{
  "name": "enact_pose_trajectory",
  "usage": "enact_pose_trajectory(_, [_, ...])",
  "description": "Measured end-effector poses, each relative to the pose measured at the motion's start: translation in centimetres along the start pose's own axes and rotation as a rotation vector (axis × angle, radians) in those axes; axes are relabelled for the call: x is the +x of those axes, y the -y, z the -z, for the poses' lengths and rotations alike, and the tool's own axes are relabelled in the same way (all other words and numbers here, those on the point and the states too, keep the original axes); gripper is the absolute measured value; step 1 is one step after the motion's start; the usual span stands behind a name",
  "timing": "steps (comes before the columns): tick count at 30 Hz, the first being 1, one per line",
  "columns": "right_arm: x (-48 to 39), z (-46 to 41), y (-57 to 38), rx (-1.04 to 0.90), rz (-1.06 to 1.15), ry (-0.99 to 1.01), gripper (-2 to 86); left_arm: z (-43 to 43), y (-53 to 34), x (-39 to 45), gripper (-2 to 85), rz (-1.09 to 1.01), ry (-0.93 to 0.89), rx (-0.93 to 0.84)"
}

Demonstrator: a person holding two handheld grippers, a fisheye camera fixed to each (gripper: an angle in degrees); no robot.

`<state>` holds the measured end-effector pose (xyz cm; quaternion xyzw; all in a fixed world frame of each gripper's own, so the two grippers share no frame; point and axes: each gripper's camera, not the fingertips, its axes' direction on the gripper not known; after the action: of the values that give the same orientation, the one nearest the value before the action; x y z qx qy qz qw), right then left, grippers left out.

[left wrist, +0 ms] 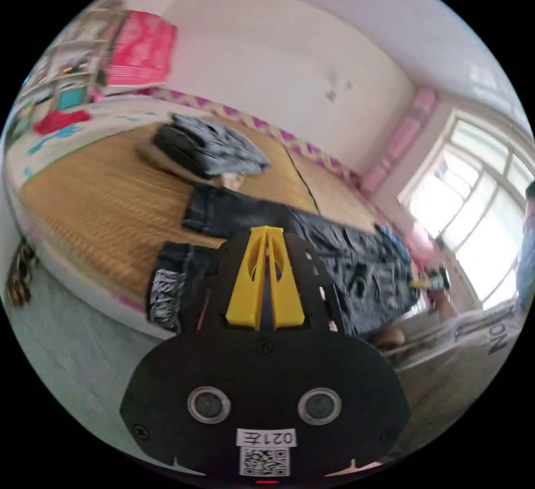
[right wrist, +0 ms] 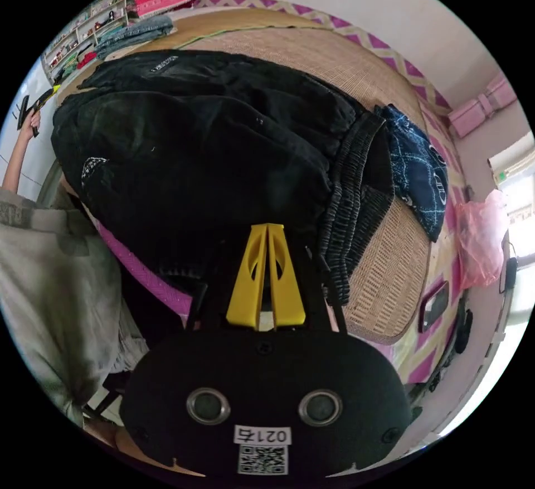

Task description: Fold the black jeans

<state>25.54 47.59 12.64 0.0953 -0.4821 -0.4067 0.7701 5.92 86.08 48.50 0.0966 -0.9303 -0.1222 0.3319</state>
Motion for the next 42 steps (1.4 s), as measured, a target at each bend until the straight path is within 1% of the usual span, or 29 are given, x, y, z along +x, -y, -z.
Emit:
enact_pose_trajectory(1, [0.3, 0.8, 1.0, 0.005, 0.002, -0.010, -0.9, -4.6, 1.9, 2.7, -0.9, -0.074, -0.037, -0.109])
enact_pose_trajectory(2, [0.8, 2.7, 1.7, 0.119, -0.025, -0.026, -0.9, -6.8, 2.7, 3.9, -0.9, -0.093, -0.040, -0.157])
enact_pose_trajectory(4, [2.4, 4.8, 3.3, 0.269, -0.084, 0.009, -0.8, -15.5, 5.5, 7.7, -0.9, -0.140, 0.006, -0.298])
enact_pose_trajectory(5, [3.4, 4.9, 5.1, 0.292, -0.111, 0.000, -0.8, -17.6, 6.1, 8.4, -0.9, -0.142, 0.031, -0.322])
enact_pose_trajectory(6, [3.9, 4.6, 6.2, 0.281, -0.119, -0.018, -0.8, -21.6, 7.1, 9.1, -0.9, -0.130, 0.097, -0.373])
enact_pose_trajectory(7, [4.6, 3.1, 8.5, 0.223, -0.119, -0.054, -0.8, -25.4, 7.6, 9.6, -1.0, -0.134, 0.169, -0.426])
enact_pose_trajectory(8, [5.2, 0.8, 10.4, 0.136, -0.114, -0.130, -0.8, -27.2, 7.6, 9.6, -1.0, -0.133, 0.206, -0.453])
enact_pose_trajectory(9, [5.4, -0.7, 11.0, 0.084, -0.115, -0.184, -0.8, -29.3, 7.7, 9.8, -1.0, -0.147, 0.203, -0.427])
enact_pose_trajectory(10, [5.7, -3.5, 11.6, -0.017, -0.084, -0.232, -0.7, -30.6, 7.8, 9.5, -1.0, -0.119, 0.207, -0.396])
enact_pose_trajectory(11, [5.7, -3.5, 10.9, 0.054, -0.076, -0.219, -0.7, -31.1, 7.9, 9.3, -1.0, -0.103, 0.194, -0.379])
enact_pose_trajectory(13, [5.9, -3.1, 10.4, 0.065, -0.096, -0.178, -0.7, -33.3, 8.0, 8.2, -1.0, -0.042, 0.135, -0.360])
enact_pose_trajectory(19, [3.5, -2.0, 9.4, 0.070, -0.076, -0.245, -0.7, -39.7, 9.1, 5.0, -1.0, 0.083, -0.056, -0.373])
enact_pose_trajectory(23, [3.7, -0.7, 8.9, 0.057, -0.108, -0.216, -0.7, -44.5, 11.1, 5.9, -1.0, 0.031, -0.051, -0.395])
enact_pose_trajectory(25, [3.3, -0.3, 8.6, 0.046, -0.112, -0.235, -0.7, -47.8, 12.4, 7.0, -1.0, -0.018, -0.044, -0.401])
enact_pose_trajectory(28, [2.6, 0.5, 7.8, 0.029, -0.119, -0.280, -0.8, -51.0, 13.2, 7.5, -1.0, -0.027, -0.078, -0.409])
enact_pose_trajectory(32, [3.2, 2.1, 7.8, 0.037, -0.186, -0.241, -0.9, -52.6, 12.8, 6.4, -1.0, 0.009, -0.137, -0.414])
enact_pose_trajectory(34, [2.7, 3.6, 8.3, 0.036, -0.197, -0.261, -1.0, -52.4, 12.0, 5.7, -1.0, 0.006, -0.141, -0.424])
enact_pose_trajectory(37, [1.4, 7.9, 7.1, 0.177, -0.206, -0.183, -1.0, -51.1, 10.5, 4.9, -1.0, -0.007, -0.115, -0.435])
enact_pose_trajectory(38, [0.9, 8.8, 6.6, 0.191, -0.216, -0.175, -1.0, -50.8, 10.1, 4.6, -1.0, 0.000, -0.120, -0.435])
enact_pose_trajectory(39, [0.6, 8.8, 6.4, 0.180, -0.219, -0.173, -1.0, -50.2, 9.3, 3.7, -1.0, 0.041, -0.147, -0.439])
enact_pose_trajectory(41, [-0.7, 7.4, 5.5, 0.098, -0.185, -0.158, -0.9, -49.3, 7.8, 2.2, -1.0, 0.103, -0.206, -0.445])
enact_pose_trajectory(42, [-1.1, 7.1, 5.2, 0.110, -0.180, -0.172, -0.9, -48.5, 6.9, 1.1, -1.0, 0.135, -0.233, -0.440])
